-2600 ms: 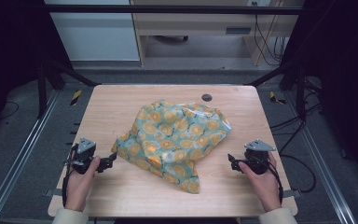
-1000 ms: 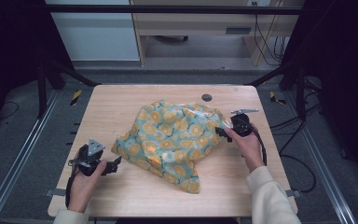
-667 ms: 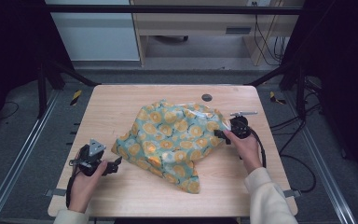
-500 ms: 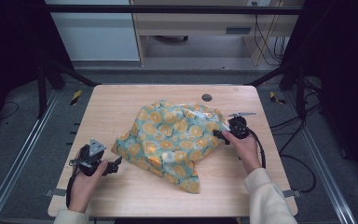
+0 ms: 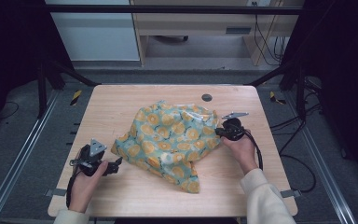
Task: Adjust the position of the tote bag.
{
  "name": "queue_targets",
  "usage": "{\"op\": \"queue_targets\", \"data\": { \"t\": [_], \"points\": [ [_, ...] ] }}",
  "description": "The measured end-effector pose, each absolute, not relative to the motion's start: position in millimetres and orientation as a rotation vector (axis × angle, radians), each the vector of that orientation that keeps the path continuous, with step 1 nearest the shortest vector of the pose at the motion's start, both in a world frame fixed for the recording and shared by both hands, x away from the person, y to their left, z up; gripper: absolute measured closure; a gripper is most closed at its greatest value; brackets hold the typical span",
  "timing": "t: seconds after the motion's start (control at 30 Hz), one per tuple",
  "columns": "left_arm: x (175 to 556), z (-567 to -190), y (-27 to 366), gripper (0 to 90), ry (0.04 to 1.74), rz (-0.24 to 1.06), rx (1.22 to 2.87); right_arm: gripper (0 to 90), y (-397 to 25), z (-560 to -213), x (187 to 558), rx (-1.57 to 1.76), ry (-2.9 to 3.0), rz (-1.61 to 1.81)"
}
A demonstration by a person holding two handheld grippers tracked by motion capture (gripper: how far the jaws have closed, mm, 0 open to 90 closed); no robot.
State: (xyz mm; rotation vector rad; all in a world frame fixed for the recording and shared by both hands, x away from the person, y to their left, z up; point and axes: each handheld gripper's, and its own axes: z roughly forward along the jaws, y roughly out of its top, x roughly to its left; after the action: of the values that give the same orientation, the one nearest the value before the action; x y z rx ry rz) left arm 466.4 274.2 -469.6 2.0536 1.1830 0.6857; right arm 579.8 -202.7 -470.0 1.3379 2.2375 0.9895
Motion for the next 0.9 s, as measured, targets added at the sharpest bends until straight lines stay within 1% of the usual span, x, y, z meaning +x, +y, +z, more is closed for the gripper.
{"op": "queue_targets", "data": {
  "t": [0.1,0.27,0.37,0.47,0.53,0.57,0.6,0.63,0.7,0.83,0.9],
  "points": [
    [466.3,-469.7,274.0,6.7,1.183,0.685,2.054,89.8,-204.5,-468.4,578.6,1.317,2.233,0.986],
    [465.9,-468.5,273.9,7.1,1.181,0.707,2.058,90.0,-205.7,-459.4,570.9,1.273,2.222,1.021],
    [465.1,-465.2,274.4,7.2,1.177,0.716,2.040,90.0,-202.5,-443.2,554.0,1.202,2.210,1.114],
    [464.7,-461.4,274.4,7.2,1.173,0.712,2.024,90.0,-200.1,-435.7,545.5,1.151,2.206,1.162],
    [464.9,-458.9,272.9,8.4,1.166,0.694,2.005,90.0,-195.3,-425.6,533.7,1.098,2.206,1.207],
    [464.8,-456.7,272.4,11.0,1.162,0.676,1.986,90.0,-190.4,-417.2,523.3,1.049,2.209,1.249],
    [464.8,-454.8,271.7,11.0,1.154,0.673,1.971,90.0,-190.4,-417.2,523.3,1.049,2.209,1.249],
    [465.5,-450.6,270.3,11.0,1.138,0.677,1.972,90.0,-185.4,-410.5,512.7,0.998,2.211,1.297],
    [467.4,-443.4,268.2,11.0,1.122,0.681,1.976,90.0,-182.9,-408.6,508.5,0.984,2.216,1.310],
    [476.1,-423.9,259.0,10.0,1.068,0.697,2.004,90.0,-164.8,-402.0,483.8,0.877,2.258,1.370],
    [483.3,-415.2,252.1,9.8,1.040,0.694,2.024,90.0,-162.6,-401.8,481.8,0.865,2.266,1.373]
  ]
}}
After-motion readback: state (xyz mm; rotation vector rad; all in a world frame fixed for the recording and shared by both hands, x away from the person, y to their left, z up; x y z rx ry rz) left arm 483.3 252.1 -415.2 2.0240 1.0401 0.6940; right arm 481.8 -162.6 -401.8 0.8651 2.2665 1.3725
